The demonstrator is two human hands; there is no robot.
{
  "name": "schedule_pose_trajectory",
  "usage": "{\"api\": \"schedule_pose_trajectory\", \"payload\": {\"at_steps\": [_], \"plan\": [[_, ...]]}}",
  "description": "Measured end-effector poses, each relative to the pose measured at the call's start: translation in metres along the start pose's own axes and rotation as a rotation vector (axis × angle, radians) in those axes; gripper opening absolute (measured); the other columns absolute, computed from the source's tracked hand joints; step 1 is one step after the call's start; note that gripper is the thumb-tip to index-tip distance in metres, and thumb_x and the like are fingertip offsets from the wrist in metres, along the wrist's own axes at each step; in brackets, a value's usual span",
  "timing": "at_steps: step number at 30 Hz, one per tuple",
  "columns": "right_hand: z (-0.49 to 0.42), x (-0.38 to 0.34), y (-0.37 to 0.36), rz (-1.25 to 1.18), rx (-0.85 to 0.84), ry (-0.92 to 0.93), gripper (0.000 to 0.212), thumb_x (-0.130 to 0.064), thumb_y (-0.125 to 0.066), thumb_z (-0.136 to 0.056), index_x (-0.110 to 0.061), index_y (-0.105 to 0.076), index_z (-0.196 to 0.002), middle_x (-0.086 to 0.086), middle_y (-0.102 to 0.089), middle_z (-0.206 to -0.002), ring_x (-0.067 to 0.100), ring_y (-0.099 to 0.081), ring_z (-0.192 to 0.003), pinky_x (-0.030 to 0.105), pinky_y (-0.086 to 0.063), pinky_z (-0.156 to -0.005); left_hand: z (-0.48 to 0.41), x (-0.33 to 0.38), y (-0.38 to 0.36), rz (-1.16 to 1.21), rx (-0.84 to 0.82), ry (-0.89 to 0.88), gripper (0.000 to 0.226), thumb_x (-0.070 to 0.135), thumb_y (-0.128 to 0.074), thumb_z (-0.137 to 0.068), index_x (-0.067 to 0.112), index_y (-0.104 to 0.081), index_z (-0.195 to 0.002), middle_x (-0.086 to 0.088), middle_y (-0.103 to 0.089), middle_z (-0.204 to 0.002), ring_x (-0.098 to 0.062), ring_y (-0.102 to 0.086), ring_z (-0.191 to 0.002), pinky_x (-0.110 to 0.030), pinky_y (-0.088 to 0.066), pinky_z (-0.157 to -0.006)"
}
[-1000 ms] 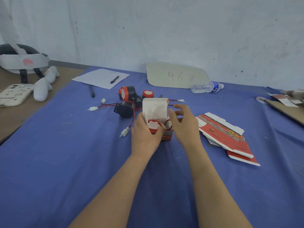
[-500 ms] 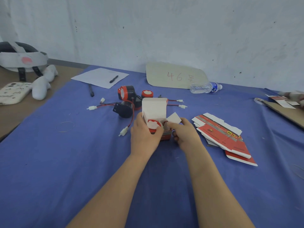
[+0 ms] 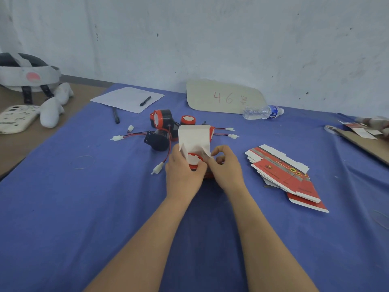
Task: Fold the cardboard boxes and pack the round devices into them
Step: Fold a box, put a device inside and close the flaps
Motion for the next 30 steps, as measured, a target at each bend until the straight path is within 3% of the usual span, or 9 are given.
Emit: {"api": "schedule_pose_trajectory", "payload": {"at_steps": [4,9,12,14,17,21,24,27,30], "plan": [[0.002,-0.004,-0.002,-0.002,-0.116,0.034,0.013,-0.045,-0.057,-0.091,-0.033,-0.061,-0.088,-0.002,-0.061,-0.083,0.009,-0.053,-0.077,0.017,-0.042,-0.065,-0.001,0.000,0.001,-0.013,-0.002,-0.002,0.057,0.020,-0.065,-0.085,0.011,-0.037,-0.135,-0.007,-0.050,-0.131,-0.025,-0.045,-0.122,-0.046,-0.042,-0.100],[0.000,0.006,0.000,-0.021,-0.078,-0.022,0.013,-0.027,-0.051,-0.097,-0.026,-0.059,-0.107,-0.004,-0.062,-0.109,0.003,-0.054,-0.085,0.006,-0.038,-0.056,-0.007,0.002,-0.004,0.245,-0.109,0.064,0.024,0.029,-0.047,-0.092,0.019,-0.057,-0.111,-0.006,-0.065,-0.112,-0.024,-0.061,-0.107,-0.044,-0.051,-0.093],[-0.001,0.012,0.002,-0.106,-0.043,-0.079,0.049,-0.021,-0.054,-0.095,-0.027,-0.034,-0.140,-0.012,-0.051,-0.127,0.009,-0.053,-0.102,0.008,-0.040,-0.061,-0.014,-0.002,-0.002,0.250,-0.113,0.051,0.044,0.036,-0.024,-0.104,0.026,-0.067,-0.095,0.011,-0.074,-0.083,0.001,-0.069,-0.078,-0.011,-0.051,-0.061],[0.000,0.008,0.000,-0.177,-0.066,-0.041,0.072,-0.014,-0.054,-0.095,-0.032,-0.012,-0.150,-0.016,-0.049,-0.127,0.012,-0.056,-0.102,0.011,-0.046,-0.068,-0.011,-0.005,-0.001,0.169,-0.139,0.051,0.033,0.029,-0.031,-0.104,0.032,-0.061,-0.094,0.024,-0.068,-0.076,0.013,-0.061,-0.074,-0.001,-0.043,-0.060],[0.001,0.001,-0.003,-0.217,-0.122,0.024,0.063,-0.006,-0.050,-0.093,-0.042,-0.029,-0.140,-0.009,-0.058,-0.121,0.010,-0.060,-0.082,0.022,-0.050,-0.070,-0.007,-0.004,-0.001,0.147,-0.133,-0.007,0.028,0.011,-0.044,-0.099,0.026,-0.051,-0.121,0.020,-0.059,-0.100,0.000,-0.057,-0.096,-0.017,-0.046,-0.085],[0.001,-0.003,-0.004,0.008,-0.177,0.035,0.021,-0.009,-0.048,-0.093,-0.030,-0.050,-0.088,0.012,-0.061,-0.101,0.013,-0.049,-0.067,0.020,-0.040,-0.057,-0.011,-0.005,0.012,0.078,-0.013,-0.038,0.024,0.008,-0.048,-0.096,0.023,-0.053,-0.113,0.007,-0.060,-0.104,-0.016,-0.052,-0.103,-0.029,-0.046,-0.085],[0.002,-0.005,0.002,-0.047,-0.170,0.052,0.023,-0.016,-0.058,-0.091,-0.028,-0.041,-0.102,0.012,-0.061,-0.105,0.014,-0.050,-0.073,0.027,-0.047,-0.067,-0.015,-0.007,0.013,0.095,-0.017,-0.041,0.024,0.006,-0.048,-0.095,0.030,-0.048,-0.098,0.006,-0.055,-0.094,-0.011,-0.049,-0.078,-0.016,-0.039,-0.062],[0.007,-0.011,-0.006,-0.115,-0.326,0.083,0.048,-0.030,-0.063,-0.089,-0.038,-0.038,-0.129,-0.013,-0.054,-0.122,-0.002,-0.056,-0.089,0.011,-0.045,-0.077,-0.016,-0.006,0.013,0.082,-0.032,-0.061,0.028,-0.003,-0.047,-0.090,0.025,-0.050,-0.091,-0.002,-0.056,-0.105,-0.014,-0.051,-0.083,-0.020,-0.039,-0.062],[0.009,-0.010,-0.013,-0.014,-0.394,0.100,0.031,-0.033,-0.059,-0.092,-0.041,-0.054,-0.122,-0.013,-0.046,-0.135,0.006,-0.047,-0.122,0.018,-0.039,-0.096,-0.016,-0.009,0.013,0.112,-0.053,-0.014,0.032,-0.006,-0.039,-0.091,0.022,-0.054,-0.089,-0.002,-0.056,-0.109,-0.018,-0.053,-0.093,-0.026,-0.046,-0.071]]}}
Point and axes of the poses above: each hand's wrist, its own z-axis away from the middle knuckle, its own y-axis out of the back of the hand, x = y × z, the point moved 10 cm from there along -z, towards the middle knuckle
